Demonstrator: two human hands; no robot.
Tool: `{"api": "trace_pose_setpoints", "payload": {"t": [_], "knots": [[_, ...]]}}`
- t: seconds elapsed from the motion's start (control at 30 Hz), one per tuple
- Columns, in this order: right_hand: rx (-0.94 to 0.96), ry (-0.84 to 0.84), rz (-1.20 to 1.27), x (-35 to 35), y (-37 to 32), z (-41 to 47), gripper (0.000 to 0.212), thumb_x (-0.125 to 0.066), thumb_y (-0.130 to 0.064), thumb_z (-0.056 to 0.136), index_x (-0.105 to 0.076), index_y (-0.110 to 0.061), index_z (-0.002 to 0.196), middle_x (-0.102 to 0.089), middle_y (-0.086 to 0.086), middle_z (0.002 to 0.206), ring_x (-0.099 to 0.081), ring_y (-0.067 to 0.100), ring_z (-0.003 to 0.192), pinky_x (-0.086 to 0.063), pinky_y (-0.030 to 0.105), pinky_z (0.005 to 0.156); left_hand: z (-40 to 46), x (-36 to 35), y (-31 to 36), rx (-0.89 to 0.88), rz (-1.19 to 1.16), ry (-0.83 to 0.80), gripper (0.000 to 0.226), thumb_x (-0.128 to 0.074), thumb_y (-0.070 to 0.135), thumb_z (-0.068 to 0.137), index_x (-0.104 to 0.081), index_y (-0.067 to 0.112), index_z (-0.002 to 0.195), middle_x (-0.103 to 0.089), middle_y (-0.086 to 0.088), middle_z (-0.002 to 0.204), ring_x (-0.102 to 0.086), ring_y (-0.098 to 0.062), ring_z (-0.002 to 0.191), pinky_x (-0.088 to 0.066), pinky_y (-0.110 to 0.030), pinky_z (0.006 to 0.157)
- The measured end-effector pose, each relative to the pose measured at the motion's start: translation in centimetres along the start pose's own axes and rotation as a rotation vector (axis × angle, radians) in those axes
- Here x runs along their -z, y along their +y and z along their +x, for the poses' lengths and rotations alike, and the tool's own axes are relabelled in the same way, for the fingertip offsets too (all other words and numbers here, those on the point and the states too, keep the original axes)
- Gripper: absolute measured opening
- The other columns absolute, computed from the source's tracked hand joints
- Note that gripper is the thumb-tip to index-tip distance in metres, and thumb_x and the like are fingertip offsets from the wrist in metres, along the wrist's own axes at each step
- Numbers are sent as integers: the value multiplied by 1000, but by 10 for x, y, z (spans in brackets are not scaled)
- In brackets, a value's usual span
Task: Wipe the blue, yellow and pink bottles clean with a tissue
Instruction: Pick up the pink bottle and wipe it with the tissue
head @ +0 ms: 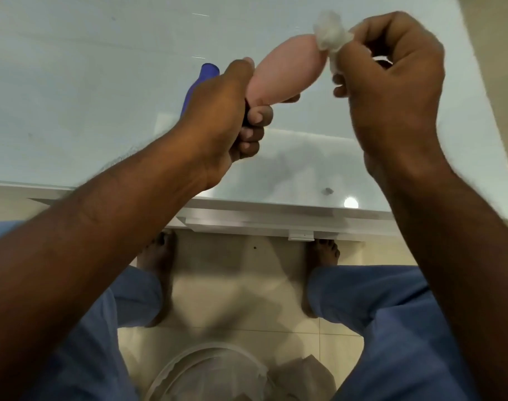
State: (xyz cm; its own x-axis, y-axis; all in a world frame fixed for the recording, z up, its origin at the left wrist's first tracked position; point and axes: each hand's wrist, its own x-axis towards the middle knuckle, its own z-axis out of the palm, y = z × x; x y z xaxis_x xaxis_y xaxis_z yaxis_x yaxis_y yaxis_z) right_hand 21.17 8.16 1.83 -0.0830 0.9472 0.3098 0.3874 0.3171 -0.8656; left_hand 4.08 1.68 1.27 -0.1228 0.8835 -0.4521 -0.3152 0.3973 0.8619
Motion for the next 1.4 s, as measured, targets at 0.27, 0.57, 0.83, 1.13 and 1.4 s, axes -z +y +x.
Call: {"api": "trace_pose_setpoints", "payload": {"t": [0.27,0.57,0.83,1.13,1.4], "knots": [[54,-336,-81,-21,-13,-29,14,-75,-23,94,-73,-10,92,-75,0,87,-75,22,81,-66,47,73,-6,-1,6,-31,-39,98,40,-34,37,111,-62,8,102,-42,1,54,-31,-11,47,-31,-22,48],[-16,19,42,-2,-3,-4,21,-72,-29,97,-70,-9,98,-70,1,94,-71,30,94,-65,48,81,-3,4,4,-7,27,20,55,-31,39,110,-71,2,121,-39,3,54,-27,-11,49,-29,-25,47],[108,-340,-43,-26,-19,-36,9,-73,-20,90,-76,-11,91,-75,-5,84,-73,15,80,-65,36,73,-2,-2,0,6,85,177,41,-42,39,109,-57,10,83,-44,-2,57,-36,-9,41,-37,-22,48],[-121,-71,92,-3,-1,-7,17,-68,-25,101,-66,-8,101,-70,9,94,-69,15,83,-65,32,73,-3,-1,2,39,-30,-65,58,-29,38,110,-73,3,118,-34,3,54,-23,-11,49,-26,-25,46],[3,-321,14,-24,-15,-28,12,-74,-18,92,-73,-6,92,-75,12,85,-74,35,82,-63,55,75,-2,3,6,0,-78,39,41,-33,35,110,-57,12,87,-38,2,51,-29,-10,44,-29,-23,46]]}}
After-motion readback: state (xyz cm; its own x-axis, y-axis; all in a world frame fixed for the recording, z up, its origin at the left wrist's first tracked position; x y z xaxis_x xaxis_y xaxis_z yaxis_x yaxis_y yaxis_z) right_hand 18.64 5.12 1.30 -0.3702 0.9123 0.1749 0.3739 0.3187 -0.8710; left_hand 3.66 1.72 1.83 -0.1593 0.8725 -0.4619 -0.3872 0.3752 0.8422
